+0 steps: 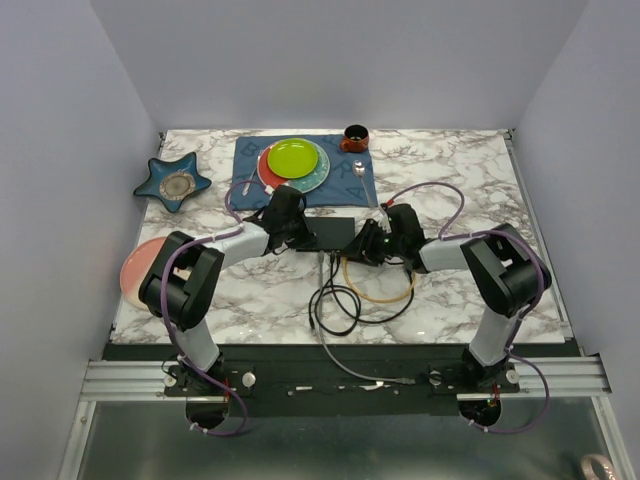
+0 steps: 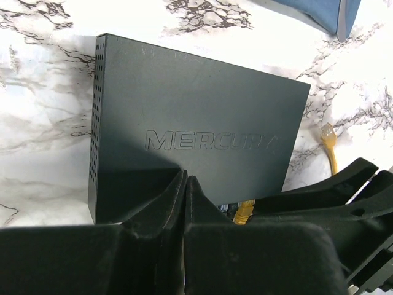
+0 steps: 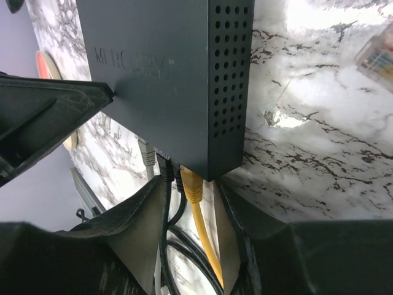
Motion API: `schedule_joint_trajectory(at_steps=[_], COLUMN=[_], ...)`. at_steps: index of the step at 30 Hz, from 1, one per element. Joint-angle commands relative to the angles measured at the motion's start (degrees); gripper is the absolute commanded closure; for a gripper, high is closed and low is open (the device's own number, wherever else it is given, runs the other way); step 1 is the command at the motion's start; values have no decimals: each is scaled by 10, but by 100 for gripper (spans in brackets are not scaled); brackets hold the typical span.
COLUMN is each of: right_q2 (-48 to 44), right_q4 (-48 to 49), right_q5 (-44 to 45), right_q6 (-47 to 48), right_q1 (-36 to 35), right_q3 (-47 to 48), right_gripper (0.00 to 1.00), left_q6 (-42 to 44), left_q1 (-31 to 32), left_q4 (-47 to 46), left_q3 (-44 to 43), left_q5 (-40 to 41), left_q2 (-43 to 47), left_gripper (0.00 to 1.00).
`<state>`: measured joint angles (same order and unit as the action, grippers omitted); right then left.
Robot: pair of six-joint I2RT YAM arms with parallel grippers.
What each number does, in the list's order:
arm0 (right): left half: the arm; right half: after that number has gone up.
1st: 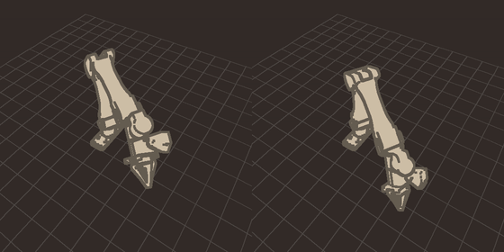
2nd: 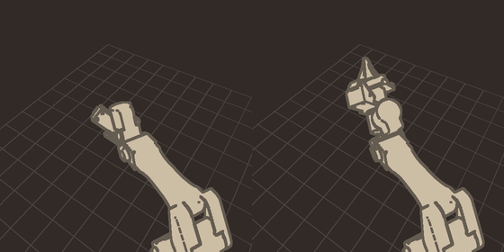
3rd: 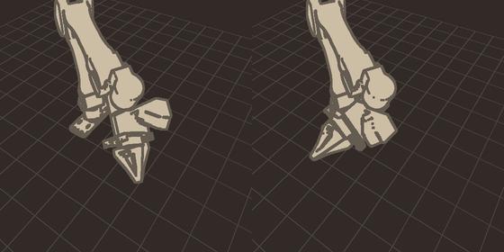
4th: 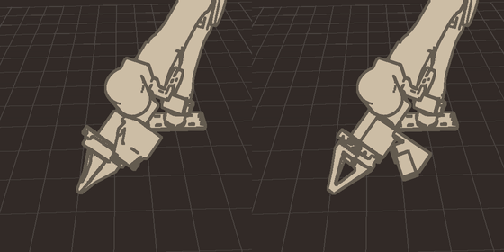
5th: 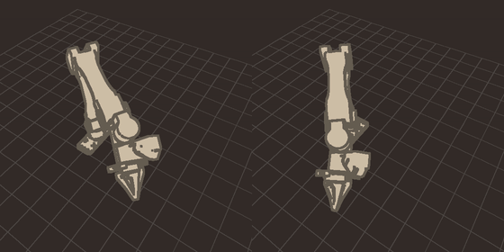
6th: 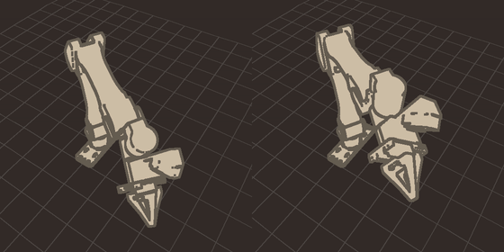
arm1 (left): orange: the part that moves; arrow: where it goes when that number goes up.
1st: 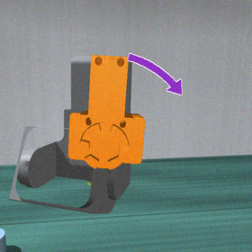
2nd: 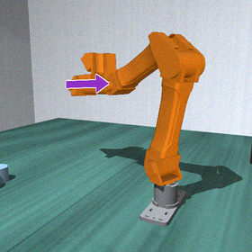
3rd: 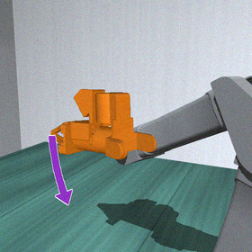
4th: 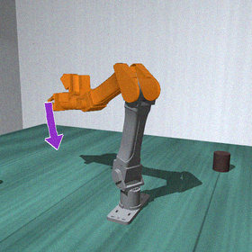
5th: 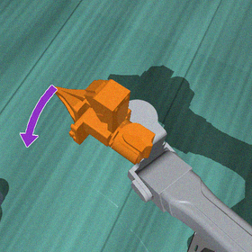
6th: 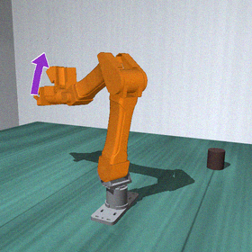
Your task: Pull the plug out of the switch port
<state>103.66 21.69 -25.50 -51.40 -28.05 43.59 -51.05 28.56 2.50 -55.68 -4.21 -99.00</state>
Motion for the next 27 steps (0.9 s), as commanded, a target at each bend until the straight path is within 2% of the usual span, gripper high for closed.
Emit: schedule_joint_trajectory(at_steps=[1, 6, 14, 27], right_q2=[20, 31, 25, 51], right_q4=[60, 116, 137, 256], right_q5=[22, 23, 40, 42], right_q6=[-28, -57, -75, -157], right_q1=[-2, -2, 3, 5], right_q3=[-16, -39, -58, -101], right_gripper=[55, 55, 59, 61], left_q6=[-4, -4, -9, -12], left_q1=[-3, -6, -6, -6], left_q4=[-6, -5, -14, -19], left_q3=[12, 14, 22, 29], left_q5=[-16, -20, -21, -22], left_q2=[5, 6, 5, 7], left_gripper=[92, 93, 93, 93])
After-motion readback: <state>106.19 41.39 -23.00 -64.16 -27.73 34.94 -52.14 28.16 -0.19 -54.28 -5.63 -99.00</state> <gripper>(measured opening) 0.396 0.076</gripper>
